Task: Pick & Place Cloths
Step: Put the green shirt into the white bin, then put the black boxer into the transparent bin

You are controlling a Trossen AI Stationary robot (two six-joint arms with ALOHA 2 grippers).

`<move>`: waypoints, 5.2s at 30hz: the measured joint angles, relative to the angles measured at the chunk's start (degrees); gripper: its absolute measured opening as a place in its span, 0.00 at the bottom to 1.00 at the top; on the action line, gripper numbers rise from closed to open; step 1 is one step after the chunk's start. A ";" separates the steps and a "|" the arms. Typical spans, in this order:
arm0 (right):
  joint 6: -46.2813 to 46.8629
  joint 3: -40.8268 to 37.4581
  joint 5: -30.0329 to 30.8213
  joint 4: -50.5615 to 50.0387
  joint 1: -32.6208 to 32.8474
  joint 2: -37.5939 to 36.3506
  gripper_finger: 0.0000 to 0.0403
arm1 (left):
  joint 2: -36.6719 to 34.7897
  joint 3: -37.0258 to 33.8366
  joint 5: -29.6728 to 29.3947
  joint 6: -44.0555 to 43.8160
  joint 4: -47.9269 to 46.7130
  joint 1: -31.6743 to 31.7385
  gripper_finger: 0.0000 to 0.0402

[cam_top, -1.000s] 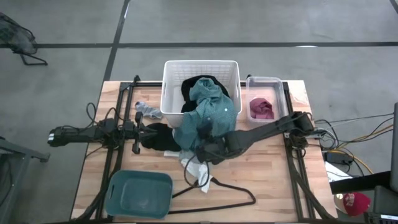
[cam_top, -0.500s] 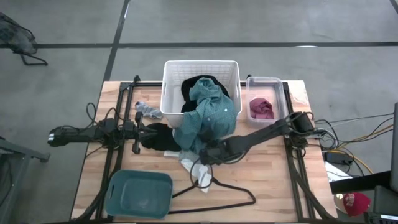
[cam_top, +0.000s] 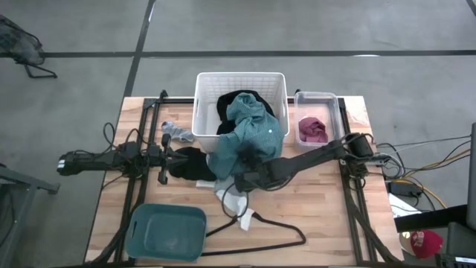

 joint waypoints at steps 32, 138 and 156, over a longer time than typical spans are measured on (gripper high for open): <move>-14.47 48.43 9.77 1.60 -24.50 -1.65 0.02 | 0.07 -0.01 -0.02 0.00 -0.02 0.00 0.11; 25.43 -46.75 -38.10 35.84 10.99 -52.58 0.23 | 22.78 18.88 -23.50 -28.42 -17.05 -0.09 0.43; 20.32 -51.61 -32.39 35.84 2.11 -62.63 0.02 | 44.05 28.26 -22.58 -42.51 -44.50 -0.08 0.50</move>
